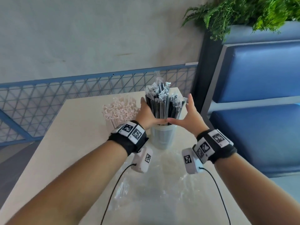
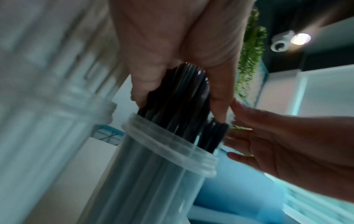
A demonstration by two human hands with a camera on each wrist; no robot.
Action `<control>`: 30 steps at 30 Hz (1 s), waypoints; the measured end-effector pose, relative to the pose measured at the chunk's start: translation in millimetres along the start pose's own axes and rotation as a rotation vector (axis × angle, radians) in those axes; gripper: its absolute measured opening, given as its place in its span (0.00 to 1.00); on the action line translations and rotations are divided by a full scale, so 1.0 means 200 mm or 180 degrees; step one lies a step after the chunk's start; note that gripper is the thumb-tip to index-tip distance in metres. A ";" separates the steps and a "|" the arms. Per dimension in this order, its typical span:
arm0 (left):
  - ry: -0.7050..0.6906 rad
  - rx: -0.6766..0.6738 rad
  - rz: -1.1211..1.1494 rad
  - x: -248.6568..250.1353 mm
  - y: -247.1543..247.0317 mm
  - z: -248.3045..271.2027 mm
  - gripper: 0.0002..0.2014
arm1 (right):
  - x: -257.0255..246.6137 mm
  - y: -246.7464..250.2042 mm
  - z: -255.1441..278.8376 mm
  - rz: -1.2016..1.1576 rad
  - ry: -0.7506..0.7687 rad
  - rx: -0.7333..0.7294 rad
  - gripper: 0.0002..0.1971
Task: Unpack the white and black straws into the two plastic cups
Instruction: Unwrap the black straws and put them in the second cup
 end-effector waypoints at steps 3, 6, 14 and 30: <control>0.0076 -0.0038 0.0318 -0.04 -0.02 -0.09 0.67 | -0.01 -0.04 -0.11 -0.0236 0.0008 -0.0383 0.75; -0.0013 -0.0051 0.0641 -0.05 -0.05 -0.12 0.59 | -0.07 -0.07 -0.15 -0.0453 0.0208 -0.0398 0.66; -0.0356 0.0498 0.1276 -0.03 -0.08 -0.10 0.38 | -0.13 -0.11 -0.15 -0.1162 0.0483 0.0437 0.34; -0.0901 0.0026 -0.1254 0.27 0.07 -0.12 0.41 | -0.36 -0.04 -0.15 0.0228 0.1439 0.0391 0.18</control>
Point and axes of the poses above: each hand's wrist, its own z-axis away from the middle knuckle, its own y-axis out of the back of the hand, x = y × z, the point moved 8 cm from there along -z, towards the middle knuckle, and after that the axes turned 8 degrees about -x, right-handed, at the moved point
